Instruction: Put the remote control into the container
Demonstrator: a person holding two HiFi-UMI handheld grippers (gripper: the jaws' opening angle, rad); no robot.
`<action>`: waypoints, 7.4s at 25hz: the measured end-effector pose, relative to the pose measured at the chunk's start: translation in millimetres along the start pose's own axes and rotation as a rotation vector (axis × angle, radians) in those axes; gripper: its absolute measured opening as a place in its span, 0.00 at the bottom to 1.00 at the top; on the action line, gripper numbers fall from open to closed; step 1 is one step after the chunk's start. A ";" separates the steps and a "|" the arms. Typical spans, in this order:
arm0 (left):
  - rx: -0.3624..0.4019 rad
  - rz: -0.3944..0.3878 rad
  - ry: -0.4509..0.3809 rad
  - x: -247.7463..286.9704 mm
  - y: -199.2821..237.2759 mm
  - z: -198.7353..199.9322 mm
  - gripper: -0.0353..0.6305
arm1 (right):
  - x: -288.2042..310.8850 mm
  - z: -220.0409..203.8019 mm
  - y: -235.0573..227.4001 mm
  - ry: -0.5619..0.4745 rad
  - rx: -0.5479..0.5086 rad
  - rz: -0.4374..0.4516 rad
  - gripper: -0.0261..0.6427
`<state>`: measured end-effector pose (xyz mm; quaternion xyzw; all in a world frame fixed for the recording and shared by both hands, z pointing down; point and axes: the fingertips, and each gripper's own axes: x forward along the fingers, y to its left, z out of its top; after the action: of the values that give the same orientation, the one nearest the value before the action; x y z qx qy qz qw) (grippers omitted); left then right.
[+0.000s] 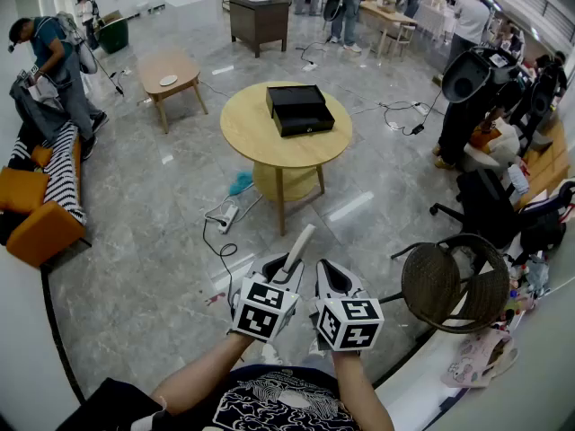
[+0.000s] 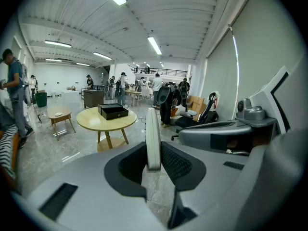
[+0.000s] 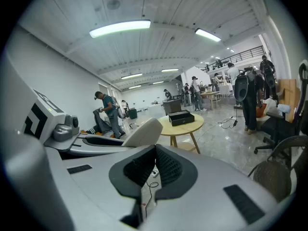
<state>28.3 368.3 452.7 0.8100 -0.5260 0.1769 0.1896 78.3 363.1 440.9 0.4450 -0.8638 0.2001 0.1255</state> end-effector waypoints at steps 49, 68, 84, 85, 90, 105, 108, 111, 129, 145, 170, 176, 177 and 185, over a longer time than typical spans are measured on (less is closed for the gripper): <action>-0.077 0.053 0.001 203.0 75.8 108.7 0.20 | 169.5 90.7 -142.4 0.023 -0.102 0.213 0.07; -0.061 0.089 -0.012 273.4 84.0 149.8 0.20 | 217.2 127.9 -201.2 0.037 -0.090 0.282 0.07; -0.056 0.037 -0.004 318.9 151.2 172.0 0.20 | 295.7 155.1 -196.0 0.053 -0.129 0.250 0.07; -0.056 0.034 0.000 322.0 158.9 173.3 0.20 | 304.0 157.0 -194.5 0.056 -0.131 0.248 0.07; -0.057 0.015 0.013 335.0 198.9 183.5 0.20 | 342.4 170.0 -183.8 0.067 -0.151 0.230 0.07; -0.057 -0.052 0.028 344.4 287.2 201.1 0.20 | 422.5 197.1 -142.5 0.100 -0.183 0.176 0.07; -0.049 -0.065 0.030 342.4 307.2 203.5 0.20 | 440.0 203.9 -130.2 0.100 -0.190 0.164 0.07; -0.047 -0.070 0.031 343.9 325.6 206.7 0.20 | 455.2 207.7 -121.3 0.103 -0.197 0.157 0.07; -0.024 -0.040 0.079 419.0 362.7 230.7 0.20 | 520.9 234.0 -167.4 0.095 -0.199 0.189 0.07; 0.012 -0.003 0.178 498.1 363.3 232.4 0.20 | 558.6 249.2 -233.4 0.117 -0.206 0.233 0.07; 0.105 0.009 0.333 567.0 391.1 211.6 0.20 | 608.3 255.9 -271.7 0.161 -0.214 0.252 0.07; 0.104 -0.001 0.371 577.3 391.3 202.5 0.20 | 614.1 253.1 -278.9 0.178 -0.201 0.255 0.07; 0.104 -0.002 0.376 578.9 391.5 202.2 0.20 | 614.7 253.5 -280.3 0.179 -0.199 0.254 0.07; 0.139 -0.022 0.409 595.9 383.4 186.2 0.20 | 616.0 242.2 -294.9 0.190 -0.193 0.252 0.07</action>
<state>-79.0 -335.1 627.6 0.7740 -0.4541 0.3714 0.2382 -42.3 -344.7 538.0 0.2983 -0.9121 0.1717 0.2227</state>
